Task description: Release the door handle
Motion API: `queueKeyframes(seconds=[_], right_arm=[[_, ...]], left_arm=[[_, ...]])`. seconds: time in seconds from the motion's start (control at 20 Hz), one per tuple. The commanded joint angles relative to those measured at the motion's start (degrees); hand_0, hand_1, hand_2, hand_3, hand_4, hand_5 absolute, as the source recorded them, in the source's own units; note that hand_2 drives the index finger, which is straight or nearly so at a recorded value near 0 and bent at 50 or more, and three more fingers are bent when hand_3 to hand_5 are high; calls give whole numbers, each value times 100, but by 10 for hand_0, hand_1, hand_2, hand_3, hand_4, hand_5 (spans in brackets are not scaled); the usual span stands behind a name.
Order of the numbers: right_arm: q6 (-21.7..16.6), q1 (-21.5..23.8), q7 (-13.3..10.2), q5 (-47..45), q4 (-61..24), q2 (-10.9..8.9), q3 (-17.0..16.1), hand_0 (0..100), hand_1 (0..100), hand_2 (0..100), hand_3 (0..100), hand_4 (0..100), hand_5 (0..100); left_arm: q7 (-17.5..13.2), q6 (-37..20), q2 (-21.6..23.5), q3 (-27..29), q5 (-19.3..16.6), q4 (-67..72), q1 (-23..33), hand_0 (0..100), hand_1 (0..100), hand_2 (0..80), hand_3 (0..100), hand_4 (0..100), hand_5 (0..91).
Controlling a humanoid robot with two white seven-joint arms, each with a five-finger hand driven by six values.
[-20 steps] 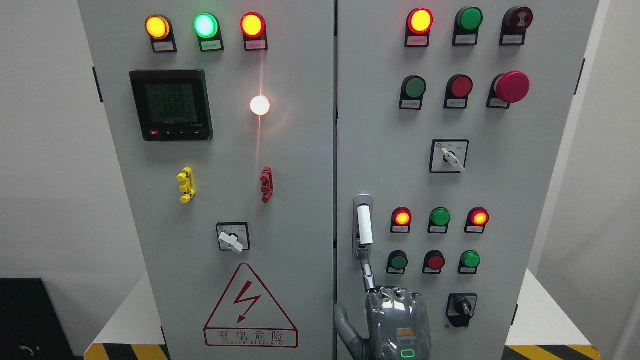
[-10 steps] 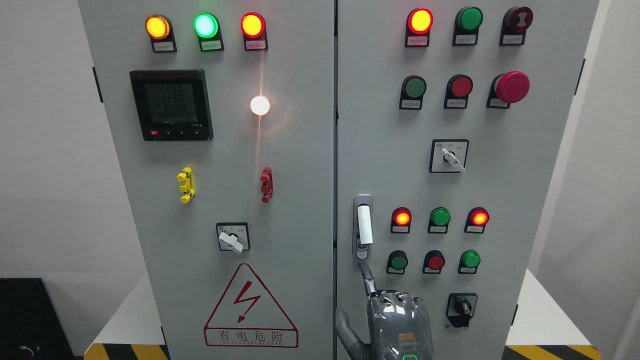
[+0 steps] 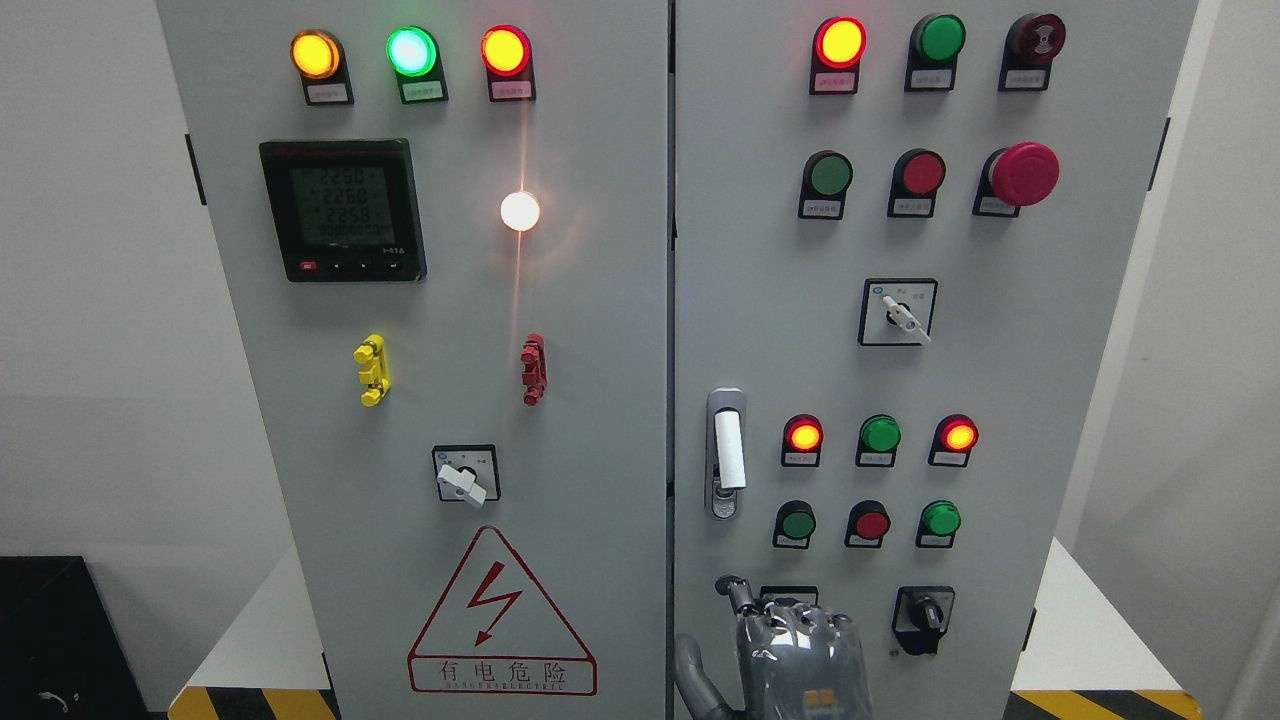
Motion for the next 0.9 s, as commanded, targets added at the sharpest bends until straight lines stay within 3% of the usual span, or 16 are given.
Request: queueKeyframes(seconds=[0.0,0.1,0.25,0.5,0.85], right_arm=[[-128,270,0,-2,-414,-7,-20,563,272,576,784,814,856],[-129,279,0,-2,-423,2,-29,537,280,585,720,756,821],[-129,218,9,-2,-432,2,-64,501,270,613,715,734,811],[-129,77,202,-19,-546,2,-73,418,234,728,844,795,863],[-120,-186,229,-37,-546,2,-81,356,170,841,966,860,851]], left_arm=[[1,0,0,0,0,0,114,120,556,0,0,0,0],[1,0,0,0,0,0,114,120,556,0,0,0,0],[1,0,0,9,0,0,114,120,556,0,0,0,0],[1,0,0,9,0,0,114,120,556,0,0,0,0],[1,0,0,9,0,0,114,120,556,0,0,0,0]])
